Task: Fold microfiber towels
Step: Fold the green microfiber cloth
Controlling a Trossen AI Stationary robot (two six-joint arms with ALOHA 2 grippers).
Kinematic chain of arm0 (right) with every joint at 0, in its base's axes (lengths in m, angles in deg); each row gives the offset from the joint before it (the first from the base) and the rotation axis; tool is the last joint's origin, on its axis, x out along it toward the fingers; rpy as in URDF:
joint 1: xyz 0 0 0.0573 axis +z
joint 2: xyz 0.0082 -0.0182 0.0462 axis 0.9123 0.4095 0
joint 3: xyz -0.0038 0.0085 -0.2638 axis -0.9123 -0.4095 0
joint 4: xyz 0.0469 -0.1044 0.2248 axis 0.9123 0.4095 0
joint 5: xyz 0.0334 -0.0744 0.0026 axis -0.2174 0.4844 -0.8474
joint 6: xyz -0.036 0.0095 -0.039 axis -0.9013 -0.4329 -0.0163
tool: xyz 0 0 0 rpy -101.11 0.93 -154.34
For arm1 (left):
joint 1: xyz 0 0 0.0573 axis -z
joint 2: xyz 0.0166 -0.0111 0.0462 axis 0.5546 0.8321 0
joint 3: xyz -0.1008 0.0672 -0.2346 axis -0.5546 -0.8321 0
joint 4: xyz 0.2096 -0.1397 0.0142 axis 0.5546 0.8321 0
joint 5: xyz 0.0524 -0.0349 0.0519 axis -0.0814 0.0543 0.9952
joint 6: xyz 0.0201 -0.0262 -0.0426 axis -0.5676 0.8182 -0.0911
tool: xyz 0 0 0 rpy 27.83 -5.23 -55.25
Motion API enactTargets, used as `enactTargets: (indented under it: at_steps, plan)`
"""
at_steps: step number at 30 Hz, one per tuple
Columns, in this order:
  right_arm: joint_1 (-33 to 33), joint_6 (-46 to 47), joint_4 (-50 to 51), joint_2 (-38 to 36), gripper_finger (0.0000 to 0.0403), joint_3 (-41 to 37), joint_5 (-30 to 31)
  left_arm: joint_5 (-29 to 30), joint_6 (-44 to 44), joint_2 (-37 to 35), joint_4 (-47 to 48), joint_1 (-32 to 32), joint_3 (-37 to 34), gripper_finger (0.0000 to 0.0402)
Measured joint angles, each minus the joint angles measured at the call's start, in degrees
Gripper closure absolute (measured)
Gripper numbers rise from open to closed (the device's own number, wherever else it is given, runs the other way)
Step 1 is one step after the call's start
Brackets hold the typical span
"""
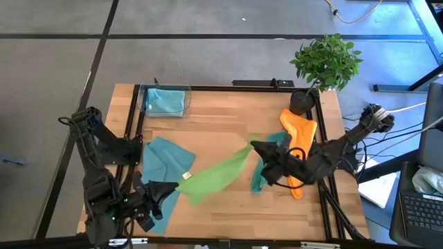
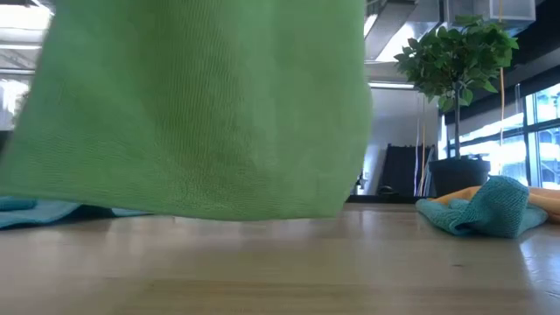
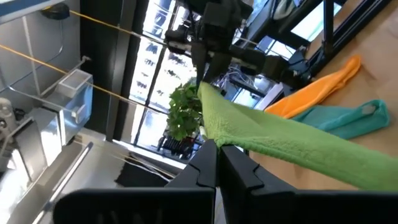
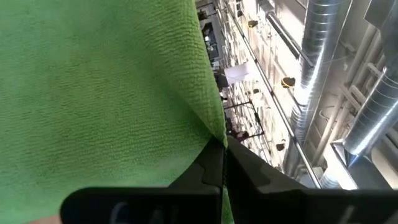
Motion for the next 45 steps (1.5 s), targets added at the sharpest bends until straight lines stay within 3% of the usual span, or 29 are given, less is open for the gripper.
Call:
enactTargets:
  at_steps: [6,12,16,20,25,29,34,38,42,45]
  plan:
    - [3.71,11.19,-0.27,0.02,0.0391,0.02,1.67,-4.92,6.16,0.00,-0.05,-1.09,0.00,0.0402]
    - [4.58,33.32,7.78,0.04,0.0391,0.02,-2.21,-16.27,25.55,0.00,2.87,-5.45,0.00,0.0402]
    - [3.46,49.38,16.62,0.09,0.0391,0.02,-12.81,-26.54,40.44,0.04,8.08,-9.16,-0.12,0.0402]
    - [1.75,63.15,23.98,0.08,0.0391,0.04,-25.05,-36.57,47.55,0.19,5.57,-13.24,-3.38,0.0402]
    - [0.53,71.64,30.60,0.15,0.0391,2.69,-43.94,-50.71,43.14,0.30,-12.00,-16.01,-8.07,0.0402]
    - [1.99,69.97,30.75,0.02,0.0391,7.67,-48.37,-59.35,35.70,0.03,-26.27,-15.08,-8.20,0.0402]
    - [3.07,68.51,32.82,-0.13,0.0391,13.72,-52.21,-59.09,31.38,-0.36,-29.15,-11.89,-8.22,0.0402]
    - [2.04,72.81,36.23,-0.02,0.0391,14.54,-52.17,-52.62,33.60,0.22,-25.94,-10.51,-8.33,0.0401]
    - [-0.19,74.53,39.77,0.07,0.0391,12.18,-48.74,-40.31,37.71,0.59,-15.14,-9.35,-8.46,0.0402]
    - [-3.23,72.76,40.41,0.20,0.0391,9.24,-37.79,-26.59,41.57,0.47,-3.78,-8.46,-8.46,0.0402]
